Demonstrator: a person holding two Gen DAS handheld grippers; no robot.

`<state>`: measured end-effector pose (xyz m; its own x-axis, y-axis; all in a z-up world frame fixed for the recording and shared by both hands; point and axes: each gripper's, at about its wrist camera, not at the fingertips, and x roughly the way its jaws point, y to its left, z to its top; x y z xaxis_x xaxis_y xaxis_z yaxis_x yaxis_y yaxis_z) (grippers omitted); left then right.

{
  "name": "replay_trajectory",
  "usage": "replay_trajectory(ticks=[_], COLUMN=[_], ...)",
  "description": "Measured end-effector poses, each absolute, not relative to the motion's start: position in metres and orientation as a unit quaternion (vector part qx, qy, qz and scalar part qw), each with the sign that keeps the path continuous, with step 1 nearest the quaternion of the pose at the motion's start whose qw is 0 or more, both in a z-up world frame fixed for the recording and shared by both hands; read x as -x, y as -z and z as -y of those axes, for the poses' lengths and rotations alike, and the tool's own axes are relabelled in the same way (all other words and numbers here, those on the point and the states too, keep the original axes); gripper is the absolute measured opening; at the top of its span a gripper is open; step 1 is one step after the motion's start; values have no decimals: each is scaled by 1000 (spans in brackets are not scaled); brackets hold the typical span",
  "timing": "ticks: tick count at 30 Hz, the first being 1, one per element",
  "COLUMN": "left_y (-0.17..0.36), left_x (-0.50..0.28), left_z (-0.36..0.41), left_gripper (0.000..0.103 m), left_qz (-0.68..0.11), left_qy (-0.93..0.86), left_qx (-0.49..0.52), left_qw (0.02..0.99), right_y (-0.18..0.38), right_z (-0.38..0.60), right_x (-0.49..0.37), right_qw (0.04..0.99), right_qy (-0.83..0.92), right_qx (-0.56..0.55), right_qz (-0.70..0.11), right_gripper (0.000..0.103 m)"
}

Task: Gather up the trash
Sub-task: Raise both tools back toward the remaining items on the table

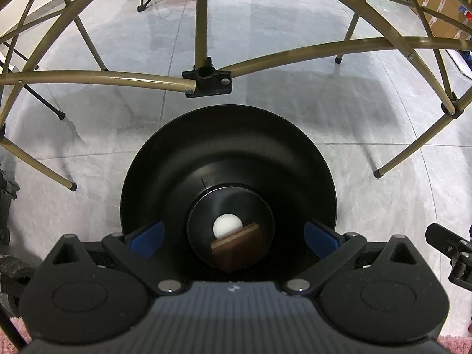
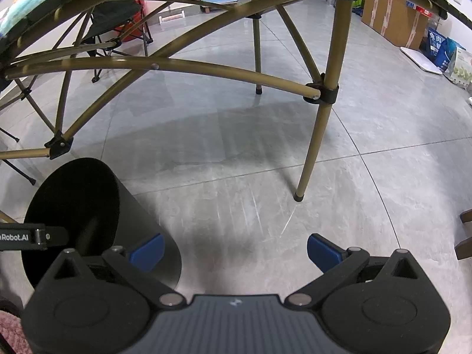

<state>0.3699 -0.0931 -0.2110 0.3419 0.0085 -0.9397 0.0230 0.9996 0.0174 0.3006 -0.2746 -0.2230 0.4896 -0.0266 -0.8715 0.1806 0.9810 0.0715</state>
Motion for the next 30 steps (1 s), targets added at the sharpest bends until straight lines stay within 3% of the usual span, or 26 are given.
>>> replay_trajectory(ticks=[14, 30], left_y=[167, 46], left_x=[-350, -333], left_z=[82, 37], left_gripper=[103, 103], left_qz=[-520, -364], left_qy=[9, -14], left_qx=[-12, 26], left_qw=[854, 931], right_y=[199, 82], right_z=[267, 226], right_x=[-297, -296], right_qw=[874, 949], right_qy=[44, -30], right_qx=[-76, -81], right_qz=[-477, -302], right_gripper=[103, 103])
